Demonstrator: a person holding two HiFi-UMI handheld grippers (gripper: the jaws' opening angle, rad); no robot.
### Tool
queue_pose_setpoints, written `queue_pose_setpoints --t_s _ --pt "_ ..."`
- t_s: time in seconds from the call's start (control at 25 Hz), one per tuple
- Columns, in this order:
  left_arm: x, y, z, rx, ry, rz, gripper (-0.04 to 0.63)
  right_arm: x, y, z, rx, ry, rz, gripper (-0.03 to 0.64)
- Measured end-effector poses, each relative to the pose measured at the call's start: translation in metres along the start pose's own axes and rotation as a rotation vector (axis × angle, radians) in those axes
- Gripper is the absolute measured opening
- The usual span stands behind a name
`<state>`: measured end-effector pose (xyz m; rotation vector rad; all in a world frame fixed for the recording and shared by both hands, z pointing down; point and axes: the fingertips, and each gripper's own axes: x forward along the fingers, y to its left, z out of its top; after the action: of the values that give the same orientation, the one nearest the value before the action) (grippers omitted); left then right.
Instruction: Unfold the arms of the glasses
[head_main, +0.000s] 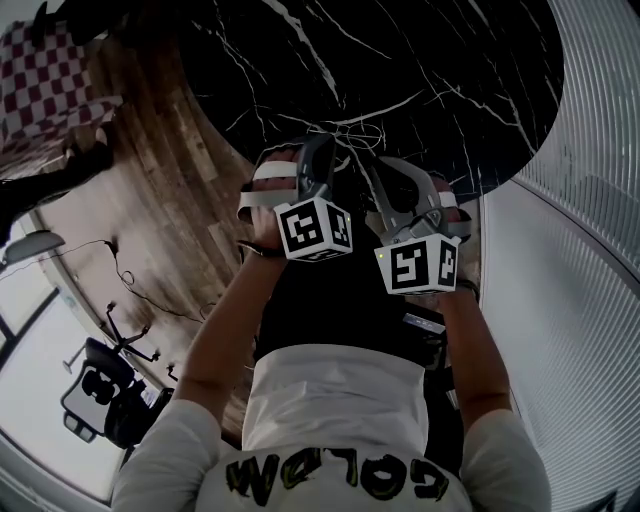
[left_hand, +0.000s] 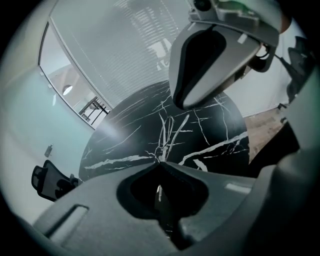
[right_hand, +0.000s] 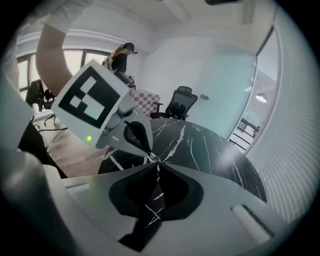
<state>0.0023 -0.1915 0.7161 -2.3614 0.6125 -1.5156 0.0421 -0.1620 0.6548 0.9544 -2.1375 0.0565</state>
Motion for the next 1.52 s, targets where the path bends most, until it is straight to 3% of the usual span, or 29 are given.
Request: queue_pose_setpoints --t_s 0.08,0.32,0.56,1.52 --pt "-0.002 0.002 0.002 0.001 0.010 -0.011 0.002 0.004 0.004 -0.004 -0.064 0.038 0.007 0.038" --pt "-0.004 0.004 0.004 -0.006 0.026 -0.041 0.002 0.010 0.003 -0.018 -0.175 0.109 -0.028 0.057" --pt "-0.009 0.000 0.006 -0.041 0.018 -0.082 0.002 0.019 0.010 -0.029 -0.267 0.145 -0.040 0.029" --pt "-0.020 0.013 0.013 -0.374 -0.041 -0.200 0.002 0.008 0.035 -0.050 -0.216 0.162 -0.003 0.014"
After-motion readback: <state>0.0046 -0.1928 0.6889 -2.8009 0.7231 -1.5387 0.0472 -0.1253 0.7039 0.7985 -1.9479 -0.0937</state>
